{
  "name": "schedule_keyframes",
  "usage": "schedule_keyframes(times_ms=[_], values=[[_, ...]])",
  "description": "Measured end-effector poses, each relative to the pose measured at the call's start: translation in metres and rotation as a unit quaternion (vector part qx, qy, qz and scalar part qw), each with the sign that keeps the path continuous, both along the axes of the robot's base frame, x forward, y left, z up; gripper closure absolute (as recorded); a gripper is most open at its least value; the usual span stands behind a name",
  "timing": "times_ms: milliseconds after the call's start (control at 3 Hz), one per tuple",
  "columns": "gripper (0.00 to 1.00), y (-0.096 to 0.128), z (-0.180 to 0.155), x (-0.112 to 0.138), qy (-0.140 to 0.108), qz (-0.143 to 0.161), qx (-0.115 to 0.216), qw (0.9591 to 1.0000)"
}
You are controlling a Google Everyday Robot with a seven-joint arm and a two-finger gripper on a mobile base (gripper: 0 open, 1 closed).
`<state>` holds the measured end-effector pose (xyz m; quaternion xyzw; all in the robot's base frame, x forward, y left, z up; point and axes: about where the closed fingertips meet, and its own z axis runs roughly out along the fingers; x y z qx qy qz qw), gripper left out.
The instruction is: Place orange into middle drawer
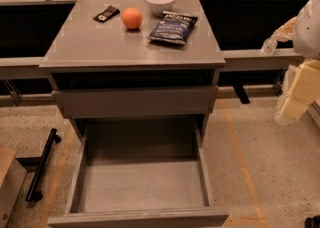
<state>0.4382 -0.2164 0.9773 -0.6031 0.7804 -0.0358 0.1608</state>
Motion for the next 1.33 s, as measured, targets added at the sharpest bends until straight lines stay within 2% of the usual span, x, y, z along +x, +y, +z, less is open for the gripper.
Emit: schedule_keyframes(times_ms=[333, 667, 1000, 1333], values=[[0.00, 0.000, 0.000, 0.000, 0.000, 0.000, 0.000, 1.0000], [0.00, 0.010, -0.006, 0.015, -0.008, -0.002, 0.021, 0.9997], [0.00, 0.030, -0.020, 0.051, -0.011, 0.002, 0.056, 0.9984], [0.00, 0.056, -0.033, 0.094, -0.008, 0.021, 0.084, 0.9962]])
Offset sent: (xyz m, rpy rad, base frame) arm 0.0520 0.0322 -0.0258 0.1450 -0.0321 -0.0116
